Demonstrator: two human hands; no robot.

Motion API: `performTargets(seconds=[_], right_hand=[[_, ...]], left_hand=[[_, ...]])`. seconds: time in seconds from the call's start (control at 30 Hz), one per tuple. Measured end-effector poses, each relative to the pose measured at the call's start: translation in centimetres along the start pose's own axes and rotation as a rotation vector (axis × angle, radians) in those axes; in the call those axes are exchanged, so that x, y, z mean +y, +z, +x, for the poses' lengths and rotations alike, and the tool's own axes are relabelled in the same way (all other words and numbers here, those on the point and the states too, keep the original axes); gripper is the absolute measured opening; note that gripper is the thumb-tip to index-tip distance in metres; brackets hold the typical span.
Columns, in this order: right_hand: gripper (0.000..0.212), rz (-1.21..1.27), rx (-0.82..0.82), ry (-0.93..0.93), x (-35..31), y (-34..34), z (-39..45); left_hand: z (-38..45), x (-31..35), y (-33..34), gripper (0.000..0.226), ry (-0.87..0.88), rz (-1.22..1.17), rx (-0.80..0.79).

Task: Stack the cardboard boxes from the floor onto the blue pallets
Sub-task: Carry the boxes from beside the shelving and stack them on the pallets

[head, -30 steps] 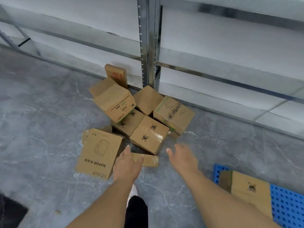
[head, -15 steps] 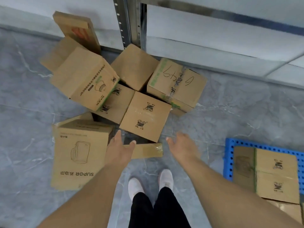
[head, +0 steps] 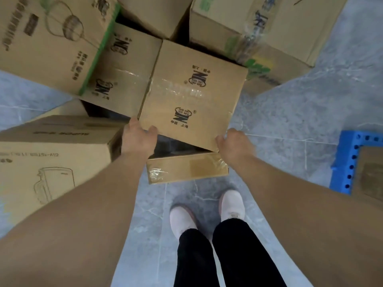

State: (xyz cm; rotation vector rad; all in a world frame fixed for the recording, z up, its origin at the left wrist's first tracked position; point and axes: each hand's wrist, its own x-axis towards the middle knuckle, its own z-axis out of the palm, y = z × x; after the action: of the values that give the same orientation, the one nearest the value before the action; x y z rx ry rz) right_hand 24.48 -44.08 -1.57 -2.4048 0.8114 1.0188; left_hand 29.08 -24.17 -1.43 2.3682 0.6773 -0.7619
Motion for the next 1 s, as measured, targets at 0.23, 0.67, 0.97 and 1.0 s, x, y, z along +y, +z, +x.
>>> performTargets(seconds=[0.23,0.67,0.97,1.0], right_hand=[[0.037,0.301,-0.026,0.091,0.5,2.7,2.7],[0.013,0.470,-0.017,0.034,2.5,-4.1,-3.9],[0.023,0.436,-0.007,0.021,3.6,-12.8,-13.6],[0.027,0.442,-0.005,0.023,3.9,-13.8,-14.9]], left_hand=[[2.9,-0.7,2.3,0.050,-0.046,0.050,0.016],[-5.4,1.5,-1.9,0.042,-0.115,-0.119,-0.081],[-15.9,4.8,-7.8,0.043,-0.081,-0.091,-0.124],[-17.1,5.2,-8.5,0.045,-0.077,-0.105,-0.122]])
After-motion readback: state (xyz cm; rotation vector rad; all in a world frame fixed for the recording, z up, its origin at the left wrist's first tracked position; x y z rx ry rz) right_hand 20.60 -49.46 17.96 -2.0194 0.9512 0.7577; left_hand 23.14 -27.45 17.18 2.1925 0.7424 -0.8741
